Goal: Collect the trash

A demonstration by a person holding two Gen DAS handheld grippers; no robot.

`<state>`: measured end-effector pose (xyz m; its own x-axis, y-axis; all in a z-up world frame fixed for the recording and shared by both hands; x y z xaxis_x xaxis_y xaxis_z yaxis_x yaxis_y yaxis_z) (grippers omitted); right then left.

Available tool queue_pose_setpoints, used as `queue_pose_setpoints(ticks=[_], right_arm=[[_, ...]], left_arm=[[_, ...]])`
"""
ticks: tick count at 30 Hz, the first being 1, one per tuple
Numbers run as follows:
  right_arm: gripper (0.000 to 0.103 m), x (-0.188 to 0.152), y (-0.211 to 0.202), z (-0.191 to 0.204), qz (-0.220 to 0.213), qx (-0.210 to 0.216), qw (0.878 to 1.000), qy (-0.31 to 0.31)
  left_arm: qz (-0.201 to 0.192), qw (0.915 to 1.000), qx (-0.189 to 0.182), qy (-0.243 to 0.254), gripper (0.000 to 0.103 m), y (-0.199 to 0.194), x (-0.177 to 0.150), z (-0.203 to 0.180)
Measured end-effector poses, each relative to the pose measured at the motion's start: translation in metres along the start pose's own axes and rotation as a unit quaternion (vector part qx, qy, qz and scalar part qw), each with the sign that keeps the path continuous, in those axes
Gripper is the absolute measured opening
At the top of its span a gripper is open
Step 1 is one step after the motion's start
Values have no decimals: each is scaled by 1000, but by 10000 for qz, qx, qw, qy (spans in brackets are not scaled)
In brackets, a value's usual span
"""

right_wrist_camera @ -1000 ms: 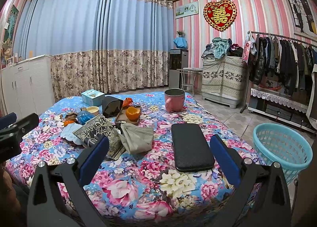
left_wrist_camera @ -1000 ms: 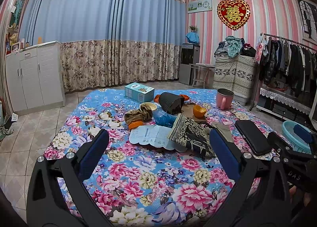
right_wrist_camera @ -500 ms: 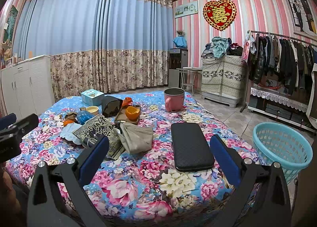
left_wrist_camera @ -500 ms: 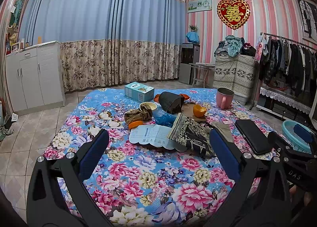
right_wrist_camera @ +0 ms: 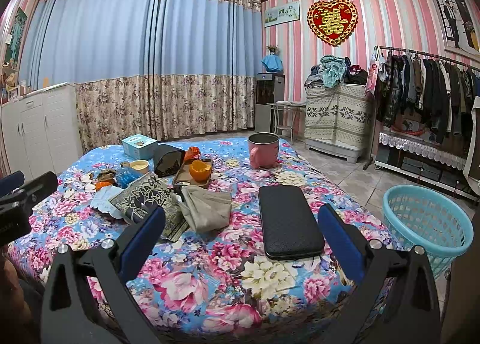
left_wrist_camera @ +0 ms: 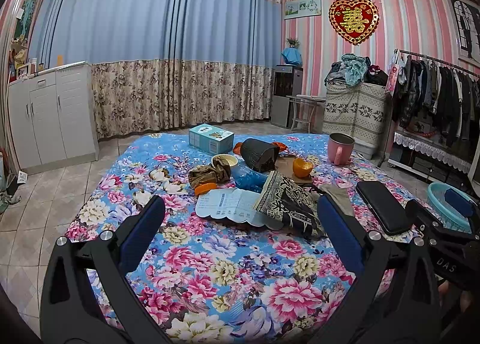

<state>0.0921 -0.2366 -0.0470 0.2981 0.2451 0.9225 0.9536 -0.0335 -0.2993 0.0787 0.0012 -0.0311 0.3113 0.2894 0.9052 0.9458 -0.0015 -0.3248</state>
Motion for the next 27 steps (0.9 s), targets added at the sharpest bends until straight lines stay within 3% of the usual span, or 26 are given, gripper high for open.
queue_pose_setpoints(ticks=[27], right_arm=[[99,-7,4,-8,3,-17,10000,41]], left_arm=[[19,10000,9,-15,98,3,-5,2]])
Point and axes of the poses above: each gripper's, at about its wrist camera, not at the fingertips, and y roughly the way its jaws point, z to its left, x to its top, the point moved 8 cm from there along y, roughly the way its jaws point, and after that the axes turned 14 degrees about -y, right-handed, at the moved point
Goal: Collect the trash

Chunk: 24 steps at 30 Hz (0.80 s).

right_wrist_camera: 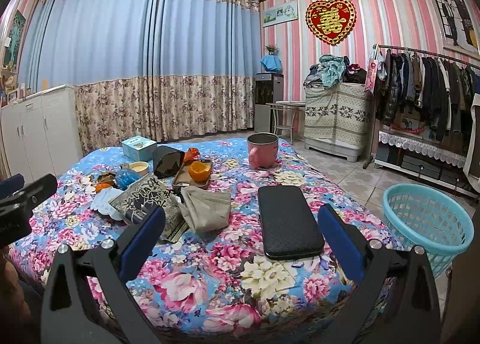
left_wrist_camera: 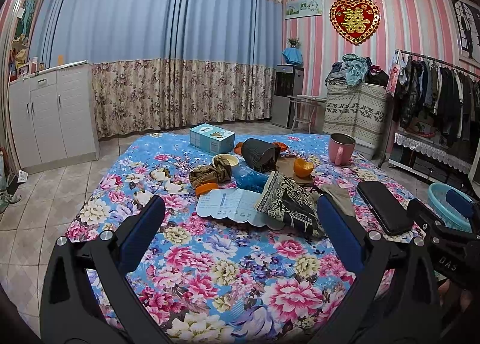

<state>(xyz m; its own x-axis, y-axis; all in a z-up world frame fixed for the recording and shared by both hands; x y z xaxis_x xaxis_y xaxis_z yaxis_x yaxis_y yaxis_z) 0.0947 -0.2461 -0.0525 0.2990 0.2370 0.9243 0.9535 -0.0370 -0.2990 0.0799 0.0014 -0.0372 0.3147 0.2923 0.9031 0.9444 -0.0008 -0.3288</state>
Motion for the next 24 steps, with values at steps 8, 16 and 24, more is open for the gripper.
queue_pose_setpoints(ticks=[8,16,24], right_arm=[[99,-1,-2,1,8,-15,10000,26],[99,1,-3,2,22,-18,10000,54],[99,4,-3,1,46,-74,9999,51]], left_arm=[[12,10000,6,4,98,1,-1,-1],[5,10000,51,-14,98,1,0,-1],[50,9999,84,-26,98,6,6,1]])
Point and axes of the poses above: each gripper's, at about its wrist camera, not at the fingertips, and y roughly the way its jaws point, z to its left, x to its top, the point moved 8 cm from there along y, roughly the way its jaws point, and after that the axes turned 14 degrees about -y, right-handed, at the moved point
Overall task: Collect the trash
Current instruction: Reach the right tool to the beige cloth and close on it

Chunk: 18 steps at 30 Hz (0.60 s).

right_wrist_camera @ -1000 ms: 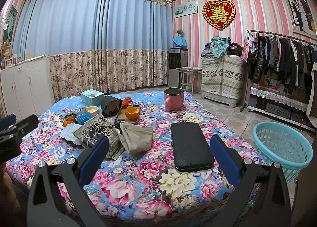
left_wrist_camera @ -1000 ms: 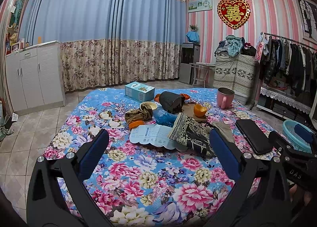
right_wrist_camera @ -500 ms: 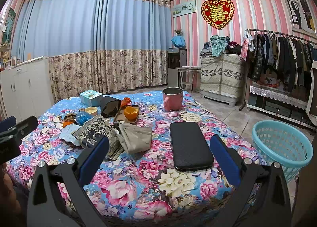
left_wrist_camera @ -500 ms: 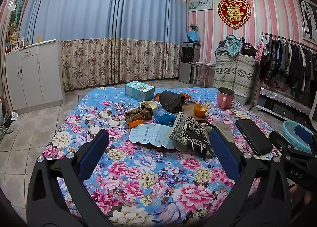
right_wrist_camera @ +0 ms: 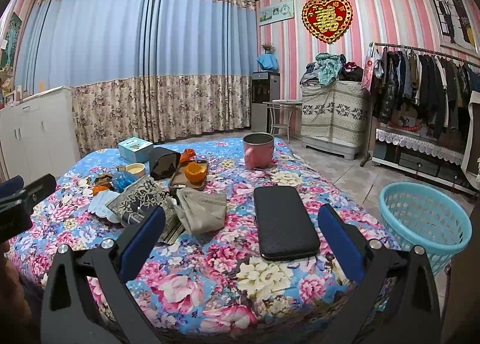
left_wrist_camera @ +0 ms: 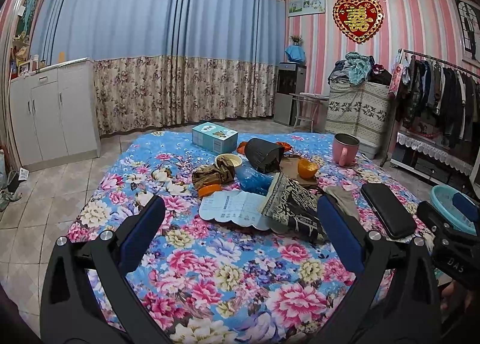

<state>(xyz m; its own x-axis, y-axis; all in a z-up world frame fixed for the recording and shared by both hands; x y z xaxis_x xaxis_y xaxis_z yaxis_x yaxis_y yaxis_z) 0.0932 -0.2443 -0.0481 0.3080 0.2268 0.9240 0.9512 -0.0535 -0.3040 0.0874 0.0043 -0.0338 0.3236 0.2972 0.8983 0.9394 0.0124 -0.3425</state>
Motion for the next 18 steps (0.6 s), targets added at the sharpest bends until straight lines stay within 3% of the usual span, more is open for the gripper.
queue_pose_setpoints(ticks=[11,18], right_arm=[[99,19,56,1,347,83,9993,-100],[99,8,93,19,761,167,9962,-381]], left_arm=[[-151,9997,87,168,98,45,54,-1],[195,9994,250,127,98,78,38,15]])
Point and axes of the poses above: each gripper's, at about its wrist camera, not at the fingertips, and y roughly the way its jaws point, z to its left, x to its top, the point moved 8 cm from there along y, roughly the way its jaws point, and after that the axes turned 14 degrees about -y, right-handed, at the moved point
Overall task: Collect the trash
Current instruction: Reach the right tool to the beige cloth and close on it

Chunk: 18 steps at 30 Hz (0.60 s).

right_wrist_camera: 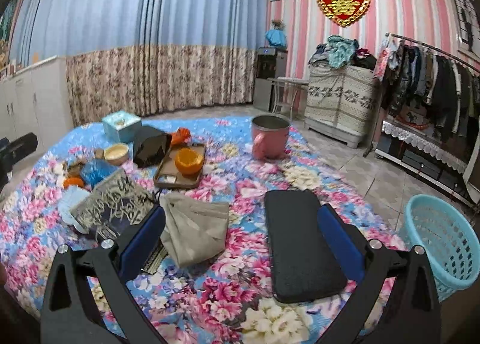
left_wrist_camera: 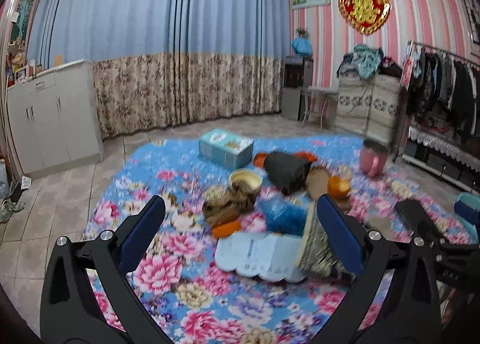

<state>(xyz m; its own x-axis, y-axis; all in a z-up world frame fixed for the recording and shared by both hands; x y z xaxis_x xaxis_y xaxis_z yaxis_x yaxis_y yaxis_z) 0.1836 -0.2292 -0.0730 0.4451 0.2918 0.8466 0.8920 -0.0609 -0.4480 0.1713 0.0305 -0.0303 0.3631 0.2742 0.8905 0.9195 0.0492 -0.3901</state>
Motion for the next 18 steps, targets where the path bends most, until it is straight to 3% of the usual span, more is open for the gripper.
queue_pose_setpoints(ticks=[6,15,16,18], right_arm=[[99,-12,15,17,294,60,9992,-277],[98,-12,38,34,501,444,9970,-390],[97,-11,41,35,507,482,9968,-392],[82,-10,44,38,515,603,9961,-398]], left_arm=[[5,9998,103,143,98,6,0,10],[341,9991,85,-218,98,24,-3,28],[357,9990,72,-242,98,24,-3,29],[335,9992,93,-218,98,25,-4,29]])
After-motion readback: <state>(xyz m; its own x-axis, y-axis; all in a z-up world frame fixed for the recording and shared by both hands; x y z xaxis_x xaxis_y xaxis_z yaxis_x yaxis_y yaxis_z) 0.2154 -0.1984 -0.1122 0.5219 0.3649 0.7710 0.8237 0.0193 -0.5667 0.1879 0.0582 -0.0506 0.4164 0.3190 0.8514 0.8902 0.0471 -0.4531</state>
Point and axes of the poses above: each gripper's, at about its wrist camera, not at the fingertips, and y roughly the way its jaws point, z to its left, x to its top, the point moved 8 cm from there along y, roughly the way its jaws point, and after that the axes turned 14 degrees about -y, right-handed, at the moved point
